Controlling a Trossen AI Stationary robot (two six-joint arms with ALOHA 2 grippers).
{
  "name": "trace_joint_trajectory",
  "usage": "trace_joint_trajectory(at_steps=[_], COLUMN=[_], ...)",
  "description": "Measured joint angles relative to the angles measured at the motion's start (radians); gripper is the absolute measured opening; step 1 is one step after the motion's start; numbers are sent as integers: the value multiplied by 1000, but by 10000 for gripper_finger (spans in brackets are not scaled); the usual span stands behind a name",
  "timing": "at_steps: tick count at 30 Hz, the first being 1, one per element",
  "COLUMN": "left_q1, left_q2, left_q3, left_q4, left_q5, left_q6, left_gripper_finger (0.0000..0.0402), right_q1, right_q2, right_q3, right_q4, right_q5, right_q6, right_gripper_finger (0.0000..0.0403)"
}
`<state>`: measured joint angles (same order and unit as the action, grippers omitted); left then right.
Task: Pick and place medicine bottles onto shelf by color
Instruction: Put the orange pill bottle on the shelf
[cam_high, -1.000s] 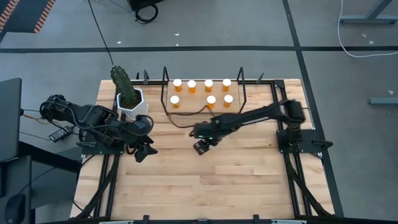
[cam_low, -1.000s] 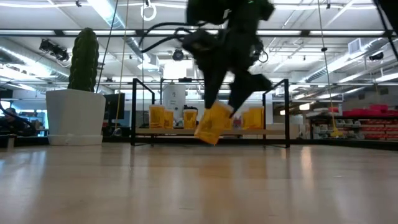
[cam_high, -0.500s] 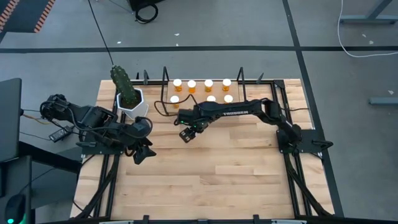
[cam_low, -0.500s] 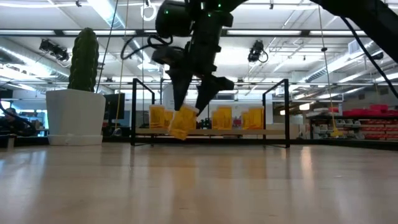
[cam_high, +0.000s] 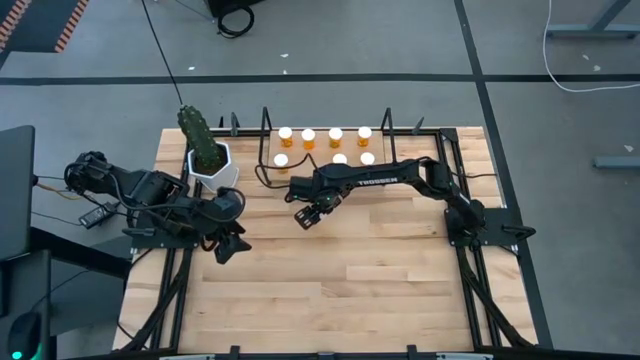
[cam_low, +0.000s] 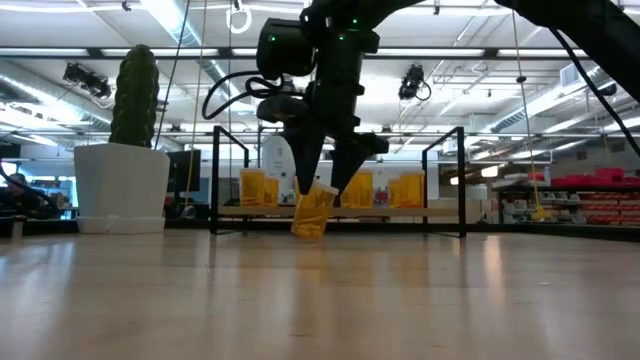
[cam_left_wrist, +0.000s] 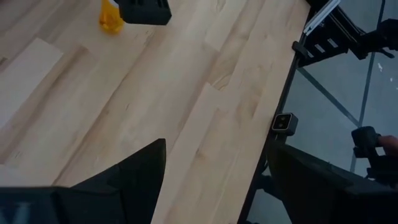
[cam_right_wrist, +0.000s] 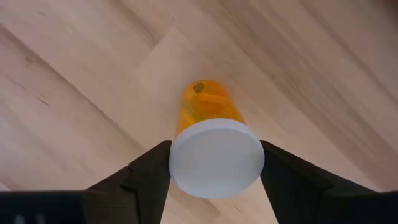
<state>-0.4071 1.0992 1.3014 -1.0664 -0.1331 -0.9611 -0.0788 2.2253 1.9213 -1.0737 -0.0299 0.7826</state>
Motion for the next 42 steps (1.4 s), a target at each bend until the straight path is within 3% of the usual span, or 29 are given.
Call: trace_joint_trajectory(at_steps=[20,31,42], left_q1=[0,-17,-20], left_q2=[0,0,0], left_q3=[0,0,1], left_q4=[1,1,-4], left_q5=[-8,-8,-104], left_q6=[2,-11,84], left_gripper_finger=[281,281,281], right_q1=[-15,-29,-38], right_q2=[-1,-2,-57], right_q3=[0,0,143], right_q4=[13,15,-186], right_q5=[-39,-44,-49], right_q6=[-46,-44,-108], right_gripper_finger=[244,323,328])
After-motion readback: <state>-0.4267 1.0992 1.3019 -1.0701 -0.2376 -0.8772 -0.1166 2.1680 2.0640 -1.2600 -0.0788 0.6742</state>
